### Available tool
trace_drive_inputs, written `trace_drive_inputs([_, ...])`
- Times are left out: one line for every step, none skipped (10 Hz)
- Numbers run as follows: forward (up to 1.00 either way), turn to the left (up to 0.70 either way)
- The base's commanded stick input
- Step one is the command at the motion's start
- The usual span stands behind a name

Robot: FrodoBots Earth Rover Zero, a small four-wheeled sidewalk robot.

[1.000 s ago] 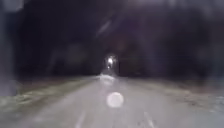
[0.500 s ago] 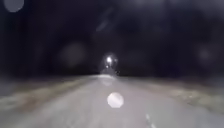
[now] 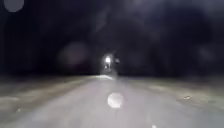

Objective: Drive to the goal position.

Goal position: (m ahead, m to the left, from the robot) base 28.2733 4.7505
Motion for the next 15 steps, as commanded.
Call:
trace_drive_inputs([0.85, 0.00])
trace_drive_inputs([0.85, 0.00])
trace_drive_inputs([0.85, 0.00])
trace_drive_inputs([0.85, 0.02])
trace_drive_inputs([0.85, 0.02])
trace_drive_inputs([0.85, 0.02])
trace_drive_inputs([0.85, 0.00])
trace_drive_inputs([0.85, -0.03])
trace_drive_inputs([0.85, -0.03])
trace_drive_inputs([0.85, -0.03])
trace_drive_inputs([0.85, -0.03])
trace_drive_inputs([0.85, -0.04])
trace_drive_inputs([0.85, -0.05])
trace_drive_inputs([0.85, -0.05])
trace_drive_inputs([0.85, -0.04])
